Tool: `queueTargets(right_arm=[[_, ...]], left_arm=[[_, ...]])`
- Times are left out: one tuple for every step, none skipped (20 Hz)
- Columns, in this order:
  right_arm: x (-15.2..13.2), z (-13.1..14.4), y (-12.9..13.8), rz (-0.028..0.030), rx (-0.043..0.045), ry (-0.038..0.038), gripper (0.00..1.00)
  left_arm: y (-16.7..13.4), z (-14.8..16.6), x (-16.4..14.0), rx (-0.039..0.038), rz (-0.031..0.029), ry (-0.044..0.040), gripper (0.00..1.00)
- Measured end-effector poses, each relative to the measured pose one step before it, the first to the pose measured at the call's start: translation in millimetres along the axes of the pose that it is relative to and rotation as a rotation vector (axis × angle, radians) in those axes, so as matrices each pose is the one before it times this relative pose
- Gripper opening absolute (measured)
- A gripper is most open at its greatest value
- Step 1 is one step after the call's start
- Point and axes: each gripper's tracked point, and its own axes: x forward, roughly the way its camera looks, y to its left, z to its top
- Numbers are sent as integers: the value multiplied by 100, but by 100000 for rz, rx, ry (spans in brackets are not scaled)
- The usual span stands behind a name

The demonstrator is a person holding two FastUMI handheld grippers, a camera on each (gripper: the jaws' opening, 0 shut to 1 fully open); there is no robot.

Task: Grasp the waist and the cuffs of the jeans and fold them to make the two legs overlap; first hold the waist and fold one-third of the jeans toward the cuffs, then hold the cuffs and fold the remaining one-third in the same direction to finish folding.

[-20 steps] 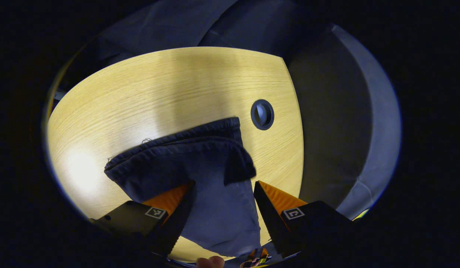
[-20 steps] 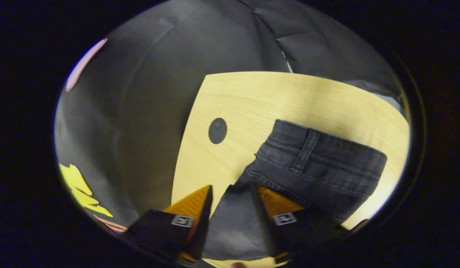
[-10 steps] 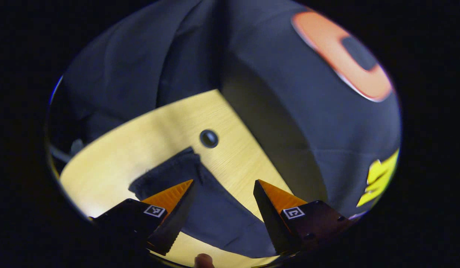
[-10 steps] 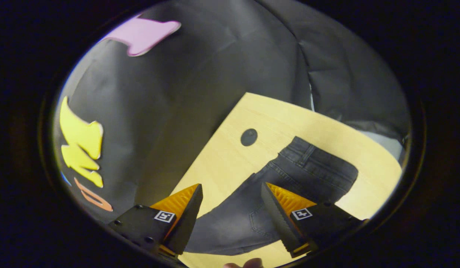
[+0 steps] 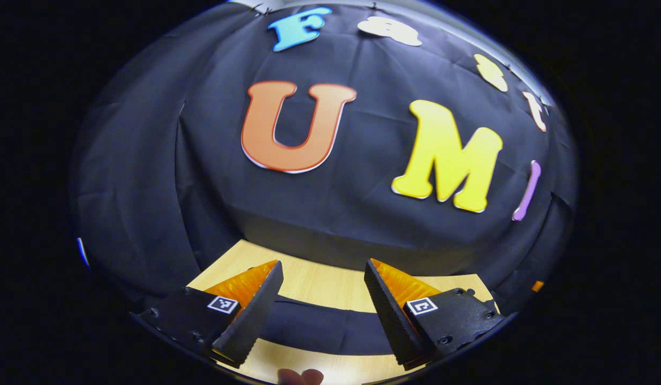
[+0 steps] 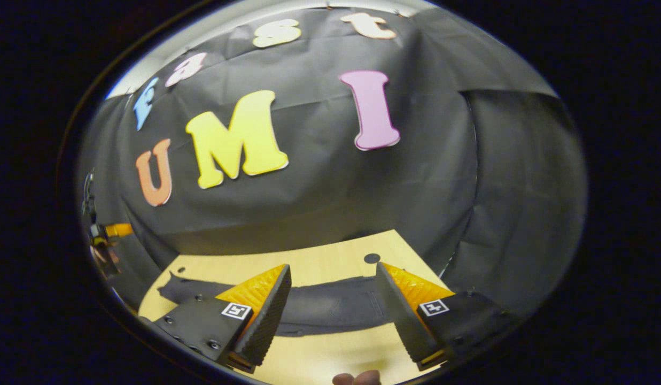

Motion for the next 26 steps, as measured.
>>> queueTargets(right_arm=[[-1957, 37, 482, -1237, -2540, -1101, 98], [-1514, 236, 544, -1718, -1874, -986, 98], [-1320, -73, 252, -1768, -803, -562, 98], [-1217, -472, 61, -1532, 369, -236, 98], [-730, -279, -164, -1755, 857, 51, 98], [-438, -348, -227, -2077, -96, -833, 98], [-357, -30, -322, -2099, -392, -1326, 98], [-251, -101, -281, -1875, 182, -1292, 98], [-155, -151, -177, -1281, -530, -640, 98], [225, -555, -288, -1149, -136, 488, 95], [215, -498, -219, -499, 1322, 1309, 98], [555, -604, -381, -928, 2585, 1333, 98], [727, -644, -436, -749, 2857, 1306, 98], [1188, -910, -665, -1165, 2430, 1926, 98], [1193, -1048, -582, -883, 2240, 2245, 98], [1424, -895, -751, -1014, 1718, 1783, 99], [1708, -682, -805, -1149, 847, 1442, 98], [1778, -727, -764, -561, 1691, 1164, 98], [2024, -727, -520, 0, 2090, 1281, 98], [2316, -930, -770, -1183, 1919, 1954, 98], [2400, -928, -755, -1169, 1091, 1890, 98], [2389, -747, -674, -1575, 1071, 2223, 99], [1991, -388, -534, -943, 1588, 1745, 99], [1934, -338, -558, -1055, 1912, 1665, 94], [1761, -315, -643, -1432, 2380, 2188, 94], [1462, -193, -618, -1085, 1013, 1641, 98]], left_arm=[[-596, -186, -886, -70, -1827, -2453, 99], [-672, -95, -1204, 136, -2119, -2177, 98], [-547, 74, -1002, 288, -838, -1912, 98], [-745, -596, -546, -558, -1062, -1143, 98], [-896, -184, -708, 771, -1428, -372, 100], [-1011, 135, -1086, 1762, 163, -1226, 98], [-282, -283, -620, 2079, 1040, -871, 98], [-487, -363, -655, 1900, -400, -266, 98], [-230, -388, -444, 1961, -166, -105, 98], [1, -458, -411, 2245, 93, 631, 98], [-37, -321, -209, 2122, 279, 774, 98], [-333, -348, -61, 1600, -365, 1134, 98], [-405, -78, -27, -642, -1317, 838, 98], [-358, 27, -160, -2530, -1134, 788, 98], [-210, 88, -115, -2084, -515, 817, 98], [131, -146, -32, -623, 669, 971, 98], [252, -276, 79, 421, 588, 1304, 98], [88, -140, 70, 681, 647, 1376, 100], [137, -81, -17, 875, 925, 1242, 99], [76, 5, 33, 1265, 901, 772, 99], [46, 87, 66, 1444, 1042, 462, 99], [79, -124, 66, 1688, 1051, 654, 99], [-169, -72, 182, 1365, 672, 897, 98], [-238, -183, 186, 562, 242, 1303, 99], [-400, -59, 269, -586, -549, 1404, 98], [-62, -234, 122, -380, 794, 1146, 98]])
